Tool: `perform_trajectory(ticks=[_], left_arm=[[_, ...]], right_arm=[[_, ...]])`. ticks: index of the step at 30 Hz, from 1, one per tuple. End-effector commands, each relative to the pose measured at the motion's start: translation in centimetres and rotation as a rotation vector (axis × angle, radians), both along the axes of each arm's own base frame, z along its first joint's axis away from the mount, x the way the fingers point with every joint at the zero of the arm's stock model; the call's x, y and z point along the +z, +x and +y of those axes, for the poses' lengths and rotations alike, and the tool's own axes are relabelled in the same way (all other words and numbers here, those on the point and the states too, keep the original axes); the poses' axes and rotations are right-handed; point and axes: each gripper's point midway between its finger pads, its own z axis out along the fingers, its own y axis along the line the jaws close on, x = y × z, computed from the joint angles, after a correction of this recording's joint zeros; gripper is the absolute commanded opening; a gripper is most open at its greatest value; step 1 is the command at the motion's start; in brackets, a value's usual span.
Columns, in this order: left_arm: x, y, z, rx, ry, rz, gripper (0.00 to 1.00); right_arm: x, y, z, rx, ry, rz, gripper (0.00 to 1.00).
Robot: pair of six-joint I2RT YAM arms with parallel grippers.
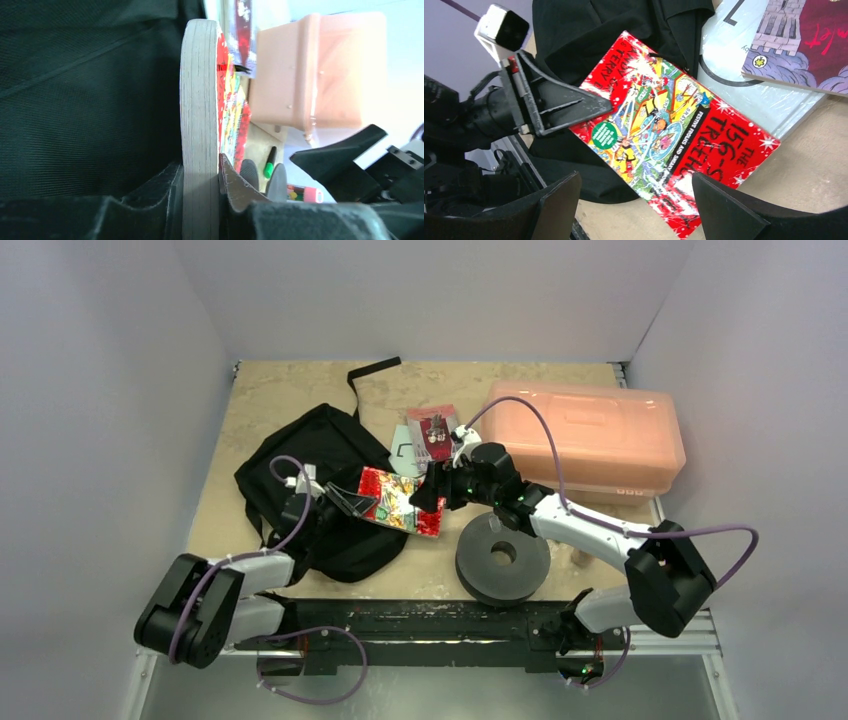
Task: Pack the student bag
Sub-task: Pick up the book from the center of the board.
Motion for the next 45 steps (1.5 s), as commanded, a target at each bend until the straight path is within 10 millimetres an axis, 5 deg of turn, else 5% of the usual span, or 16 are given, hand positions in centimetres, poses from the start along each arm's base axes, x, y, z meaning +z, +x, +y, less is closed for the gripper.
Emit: perform_trajectory(ticks=[1, 8, 15, 22, 27, 29, 33, 35, 37, 38, 39, 40, 43, 45], left_arm=[[7.5, 0.5, -0.4, -0.024, -0.083, -0.261, 0.08], [16.3, -2.6, 1.4, -0.081, 0.165, -0.458, 0.00], [24.3, -9.0, 0.9, -0.292, 0.246, -0.637, 0.00], [31.1, -12.6, -0.1, -0.322, -0.004, -0.828, 0.00], [32.4, -12.4, -1.4, -0.376, -0.239, -0.844, 0.00], [32.2, -11.9, -1.5, -0.371, -0.288, -0.832, 0.00], [30.8, -10.5, -1.7, -0.357, -0.241, -0.806, 0.00], [27.6, -9.1, -1.4, -0.326, -0.085, -0.667, 0.10], [23.3, -7.6, 1.0, -0.219, 0.159, -0.459, 0.35], [20.9, -7.3, 2.9, -0.154, 0.276, -0.343, 0.47], [19.0, -7.1, 4.7, -0.094, 0.375, -0.248, 0.60], [17.3, -7.0, 6.2, -0.059, 0.461, -0.175, 0.68], [13.4, -7.5, 8.3, -0.069, 0.626, -0.013, 0.74], [11.6, -7.8, 7.5, -0.151, 0.638, 0.026, 0.74]], right_arm=[[3.1, 0.1, 0.0, 0.050, 0.011, -0.128, 0.85], [6.6, -0.1, -0.7, 0.094, 0.013, -0.259, 0.87], [13.4, -2.3, 0.1, 0.258, 0.206, -0.342, 0.92], [18.5, -6.8, 0.8, 0.422, 0.490, -0.348, 0.93], [22.8, -11.0, -0.2, 0.539, 0.825, -0.281, 0.90], [23.4, -12.0, -0.9, 0.562, 0.916, -0.248, 0.79], [23.4, -12.8, -1.7, 0.575, 1.012, -0.175, 0.29], [22.8, -12.5, -1.5, 0.553, 0.983, -0.161, 0.04], [21.4, -10.5, -0.8, 0.459, 0.862, -0.160, 0.00], [18.6, -7.7, -0.5, 0.309, 0.707, -0.142, 0.00], [19.0, -6.6, -1.1, 0.244, 0.617, -0.237, 0.00], [16.5, -3.5, -2.9, 0.021, 0.449, -0.218, 0.00], [17.5, -0.3, -9.5, -0.327, 0.245, -0.379, 0.00], [18.5, 0.5, -13.8, -0.513, 0.155, -0.461, 0.00]])
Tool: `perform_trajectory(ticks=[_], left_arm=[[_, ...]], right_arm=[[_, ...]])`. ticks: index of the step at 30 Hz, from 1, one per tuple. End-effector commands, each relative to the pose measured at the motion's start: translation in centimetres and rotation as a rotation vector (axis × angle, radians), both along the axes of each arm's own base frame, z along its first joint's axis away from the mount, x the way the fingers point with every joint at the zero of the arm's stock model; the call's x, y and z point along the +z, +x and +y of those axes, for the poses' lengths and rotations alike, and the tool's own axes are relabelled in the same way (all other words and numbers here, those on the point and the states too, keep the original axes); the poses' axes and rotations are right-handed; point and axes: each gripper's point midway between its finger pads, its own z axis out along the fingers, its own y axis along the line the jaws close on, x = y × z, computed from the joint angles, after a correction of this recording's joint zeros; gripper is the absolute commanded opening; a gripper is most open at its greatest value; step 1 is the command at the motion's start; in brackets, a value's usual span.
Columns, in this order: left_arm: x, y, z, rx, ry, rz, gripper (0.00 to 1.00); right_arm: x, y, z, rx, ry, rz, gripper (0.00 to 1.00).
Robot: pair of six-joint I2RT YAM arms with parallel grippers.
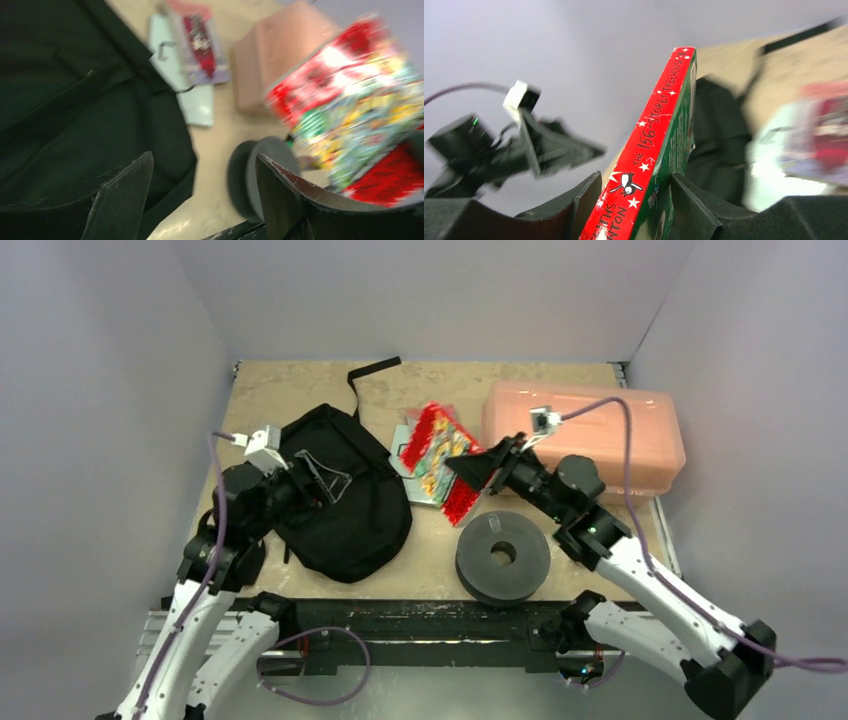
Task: Pack the student bag
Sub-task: Pick up the book from the center of the board.
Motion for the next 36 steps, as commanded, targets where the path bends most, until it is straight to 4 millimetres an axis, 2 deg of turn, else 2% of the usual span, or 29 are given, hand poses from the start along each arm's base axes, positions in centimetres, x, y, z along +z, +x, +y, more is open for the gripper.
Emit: perform_trajectory(ticks=[1, 3, 7, 11, 13, 17, 19, 22, 25, 26, 28, 31, 36], left_arm=[[-10.2, -2.1, 2.7, -0.022, 0.310, 0.316, 0.74], [-11.5, -2.0, 1.1, -0.100, 0.295, 0.328, 0.74], [-13.4, -1.6, -1.6, -0.209, 0.435, 0.364, 0.72], [-15.9, -0.4, -4.5, -0.300, 0.515, 0.466, 0.70], [-17.1, 0.8, -5.2, -0.292, 0.563, 0.463, 0.69], [-19.6, 1.9, -6.5, -0.312, 0.618, 0.495, 0.65], [-20.3, 2.3, -7.4, -0.320, 0.607, 0.495, 0.63], [-20.5, 3.0, -8.1, -0.305, 0.577, 0.481, 0.61], [-19.9, 3.6, -8.7, -0.280, 0.531, 0.457, 0.60], [-19.4, 3.8, -8.9, -0.273, 0.515, 0.445, 0.61], [-18.3, 4.2, -9.3, -0.253, 0.471, 0.419, 0.71], [-17.3, 5.2, -9.7, -0.208, 0.434, 0.387, 0.76], [-18.4, 6.3, -10.0, -0.193, 0.468, 0.419, 0.74]], right_arm=[[1.4, 4.5, -11.7, -0.639, -0.302, -0.131, 0.00], [2.8, 4.2, -13.7, -0.714, -0.319, -0.172, 0.00], [4.2, 3.4, -13.6, -0.688, -0.307, -0.222, 0.00], [4.5, 2.5, -11.1, -0.554, -0.248, -0.256, 0.00], [4.3, 2.2, -9.6, -0.477, -0.236, -0.255, 0.00], [2.5, 1.5, -6.4, -0.307, -0.240, -0.240, 0.00], [1.6, 1.4, -5.7, -0.270, -0.234, -0.221, 0.00], [0.5, 1.4, -5.0, -0.240, -0.234, -0.200, 0.00], [-0.5, 1.5, -4.5, -0.215, -0.240, -0.175, 0.00], [-0.7, 1.5, -4.2, -0.205, -0.239, -0.165, 0.00], [-1.3, 1.4, -3.8, -0.181, -0.240, -0.150, 0.00], [-2.0, 1.4, -3.4, -0.161, -0.239, -0.137, 0.00], [-2.1, 1.3, -3.2, -0.152, -0.239, -0.137, 0.00]])
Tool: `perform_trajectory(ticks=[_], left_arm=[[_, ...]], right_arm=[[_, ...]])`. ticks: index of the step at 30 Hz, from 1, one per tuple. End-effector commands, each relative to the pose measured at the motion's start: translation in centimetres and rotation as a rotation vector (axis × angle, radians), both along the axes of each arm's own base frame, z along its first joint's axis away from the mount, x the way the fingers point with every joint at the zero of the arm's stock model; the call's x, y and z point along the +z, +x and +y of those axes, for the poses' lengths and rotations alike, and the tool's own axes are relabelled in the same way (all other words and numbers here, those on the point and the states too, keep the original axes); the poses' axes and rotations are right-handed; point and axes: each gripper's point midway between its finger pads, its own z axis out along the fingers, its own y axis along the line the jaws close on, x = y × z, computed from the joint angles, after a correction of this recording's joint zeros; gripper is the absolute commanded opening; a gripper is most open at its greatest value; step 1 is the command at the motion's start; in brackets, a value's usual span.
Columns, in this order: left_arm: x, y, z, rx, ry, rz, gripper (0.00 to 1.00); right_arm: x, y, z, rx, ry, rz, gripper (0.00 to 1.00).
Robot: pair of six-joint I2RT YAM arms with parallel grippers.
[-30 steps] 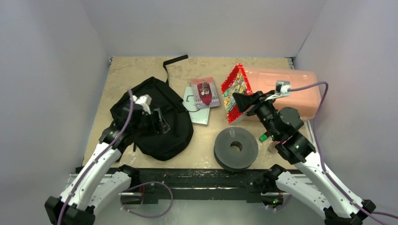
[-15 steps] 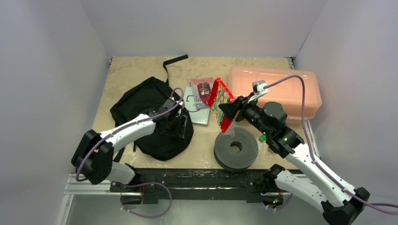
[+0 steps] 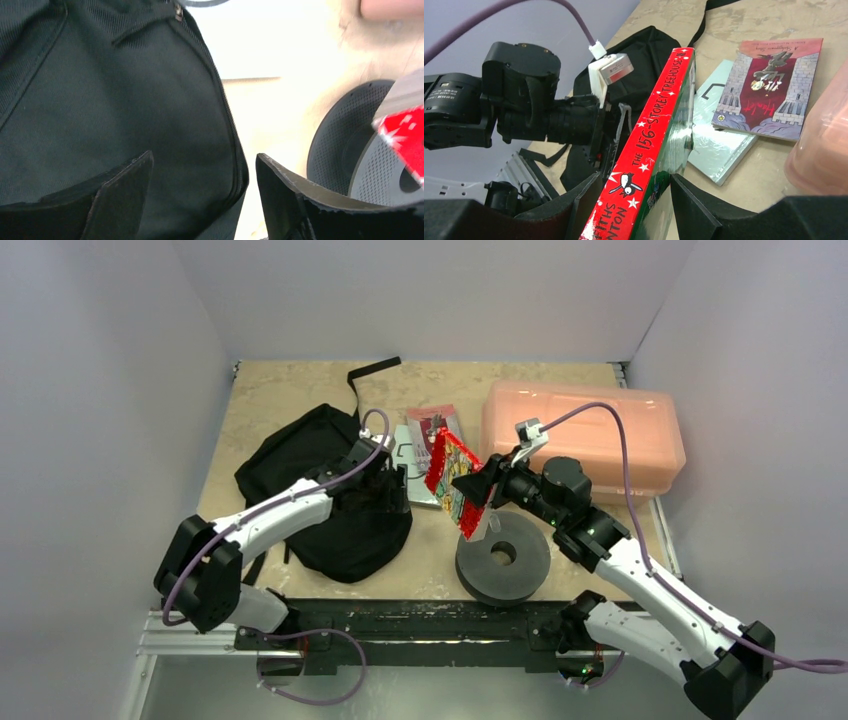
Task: Pack the student bag
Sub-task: Pick up the book from the center of the board, then place the book in the student bag.
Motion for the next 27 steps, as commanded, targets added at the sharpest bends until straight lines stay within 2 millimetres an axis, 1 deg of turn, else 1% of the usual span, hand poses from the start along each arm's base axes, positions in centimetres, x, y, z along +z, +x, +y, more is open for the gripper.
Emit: perform_trajectory(ticks=[1, 3, 6, 8, 11, 14, 15, 16, 17, 19, 20, 23, 24, 25, 27], left_arm=[[0.8, 2.7, -1.4, 0.040, -0.020, -0.059, 0.70], [-0.1, 2.8, -1.3, 0.039, 0.003, -0.036, 0.62], [-0.8, 2.7, -1.1, 0.034, 0.031, -0.023, 0.59], [-0.9, 2.7, -1.0, 0.025, 0.036, -0.023, 0.61], [-0.9, 2.5, -1.4, 0.006, 0.026, -0.017, 0.69], [-1.3, 2.5, -1.7, -0.009, 0.018, -0.003, 0.71], [-1.4, 2.5, -1.9, -0.017, 0.016, -0.002, 0.68], [-1.5, 2.5, -1.9, -0.018, 0.019, 0.000, 0.63], [-1.4, 2.5, -1.6, -0.015, 0.032, -0.003, 0.53], [-0.6, 2.6, -1.0, -0.011, 0.056, -0.022, 0.38], [0.2, 2.5, -0.6, -0.013, 0.064, -0.039, 0.32], [3.0, 2.5, 0.7, -0.015, 0.095, -0.105, 0.22], [4.1, 2.6, 1.1, -0.015, 0.106, -0.127, 0.14], [5.1, 2.4, 1.5, -0.018, 0.119, -0.141, 0.12], [7.4, 2.2, 2.0, -0.046, 0.133, -0.172, 0.06]], right_arm=[[4.0, -0.2, 0.7, 0.036, 0.101, -0.108, 0.00], [3.8, -0.2, 0.7, 0.034, 0.098, -0.107, 0.00], [3.5, -0.4, 0.7, 0.039, 0.097, -0.095, 0.00], [3.2, -0.5, 0.7, 0.043, 0.099, -0.089, 0.00], [2.8, -0.5, 0.8, 0.046, 0.099, -0.079, 0.00], [2.7, -0.6, 1.1, 0.060, 0.103, -0.070, 0.00], [2.7, -0.7, 1.2, 0.066, 0.104, -0.067, 0.00], [2.7, -0.7, 1.3, 0.073, 0.105, -0.063, 0.00], [2.6, -0.8, 1.4, 0.080, 0.106, -0.060, 0.00], [2.4, -0.9, 1.5, 0.090, 0.104, -0.048, 0.00], [2.2, -1.0, 1.6, 0.093, 0.100, -0.038, 0.00], [1.4, -1.2, 1.8, 0.104, 0.106, 0.006, 0.00], [1.2, -1.4, 2.1, 0.115, 0.125, 0.030, 0.00], [1.3, -1.8, 2.5, 0.136, 0.156, 0.055, 0.00], [2.0, -3.2, 3.8, 0.217, 0.261, 0.139, 0.00]])
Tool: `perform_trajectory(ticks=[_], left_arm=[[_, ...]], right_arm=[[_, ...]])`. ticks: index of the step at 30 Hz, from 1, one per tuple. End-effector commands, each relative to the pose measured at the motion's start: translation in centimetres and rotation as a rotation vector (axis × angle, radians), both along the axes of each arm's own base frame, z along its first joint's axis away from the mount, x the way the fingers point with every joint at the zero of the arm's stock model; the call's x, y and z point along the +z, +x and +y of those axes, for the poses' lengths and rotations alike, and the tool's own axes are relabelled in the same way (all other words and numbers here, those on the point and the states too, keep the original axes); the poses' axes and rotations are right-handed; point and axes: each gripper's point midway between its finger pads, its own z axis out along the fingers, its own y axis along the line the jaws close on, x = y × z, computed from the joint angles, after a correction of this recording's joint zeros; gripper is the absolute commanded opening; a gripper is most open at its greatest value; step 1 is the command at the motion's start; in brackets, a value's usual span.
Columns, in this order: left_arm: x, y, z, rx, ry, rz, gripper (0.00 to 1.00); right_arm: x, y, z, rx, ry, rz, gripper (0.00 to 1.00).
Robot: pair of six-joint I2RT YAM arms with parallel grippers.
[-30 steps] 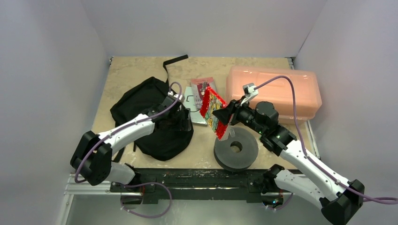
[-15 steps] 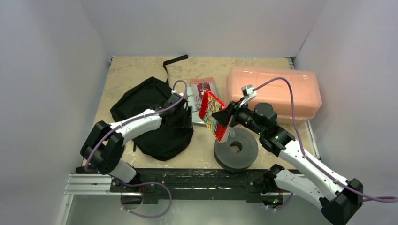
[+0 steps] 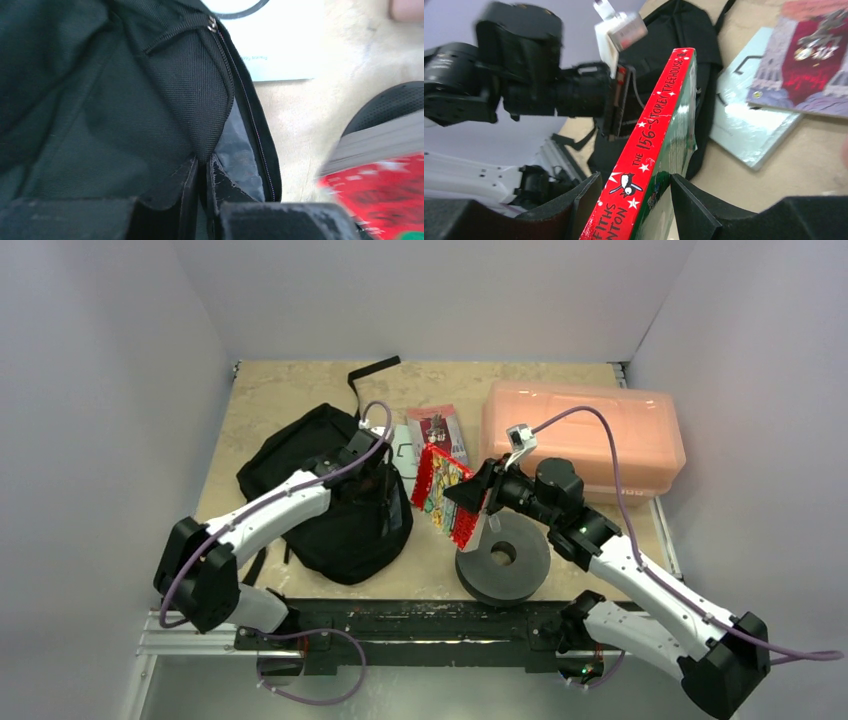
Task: Pack the student bag
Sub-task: Place the book in the student bag.
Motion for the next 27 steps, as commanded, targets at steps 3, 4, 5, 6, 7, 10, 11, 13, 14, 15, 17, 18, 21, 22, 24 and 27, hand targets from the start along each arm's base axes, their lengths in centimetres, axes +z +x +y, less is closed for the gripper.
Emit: perform_trajectory(ticks=[3, 4, 5, 6, 7, 10, 11, 13, 14, 15, 17, 18, 21, 22, 24, 27], left_arm=[[9.9, 0.7, 1.4, -0.105, 0.047, -0.188, 0.03], [10.8, 0.7, 1.7, -0.121, 0.070, -0.195, 0.02], [12.2, 0.8, 2.1, -0.129, 0.091, -0.210, 0.01], [12.9, 0.7, 2.7, -0.150, 0.130, -0.209, 0.00], [13.6, 0.4, 3.3, -0.169, 0.168, -0.201, 0.00], [15.8, 0.4, 5.3, -0.197, 0.280, -0.220, 0.00], [16.4, 0.5, 5.9, -0.197, 0.312, -0.229, 0.00], [17.3, 0.5, 6.6, -0.208, 0.348, -0.248, 0.00], [17.4, 0.2, 6.5, -0.227, 0.343, -0.245, 0.00], [17.4, -0.1, 6.2, -0.243, 0.326, -0.238, 0.00], [17.2, -0.5, 5.2, -0.275, 0.266, -0.230, 0.00], [17.0, -0.7, 4.5, -0.291, 0.229, -0.228, 0.00], [15.6, -1.2, 3.1, -0.288, 0.152, -0.181, 0.16], [15.1, -1.5, 3.1, -0.271, 0.144, -0.163, 0.20], [13.9, -2.0, 3.4, -0.231, 0.135, -0.135, 0.34], [12.8, -3.5, 4.1, -0.176, 0.076, -0.153, 0.57]], right_arm=[[3.9, -3.8, 3.9, 0.239, 0.356, 0.203, 0.00], [3.9, -4.3, 4.2, 0.266, 0.394, 0.239, 0.00], [4.1, -4.6, 4.7, 0.292, 0.430, 0.256, 0.00], [3.4, -4.4, 5.2, 0.290, 0.434, 0.296, 0.00], [2.9, -4.1, 5.5, 0.274, 0.429, 0.323, 0.00], [1.5, -3.2, 6.9, 0.247, 0.397, 0.385, 0.00], [1.2, -3.0, 7.5, 0.248, 0.396, 0.393, 0.00], [1.1, -2.7, 8.9, 0.276, 0.405, 0.397, 0.00], [1.4, -2.5, 9.8, 0.299, 0.412, 0.404, 0.00], [1.7, -2.4, 10.8, 0.326, 0.427, 0.412, 0.00], [2.1, -2.0, 12.4, 0.361, 0.465, 0.425, 0.00], [2.4, -1.5, 13.1, 0.374, 0.496, 0.429, 0.00], [3.6, -0.4, 14.6, 0.411, 0.593, 0.448, 0.00], [3.9, -0.1, 14.9, 0.424, 0.621, 0.456, 0.00], [4.2, 0.5, 15.2, 0.438, 0.683, 0.484, 0.00], [4.7, 1.1, 15.4, 0.451, 0.763, 0.519, 0.00]])
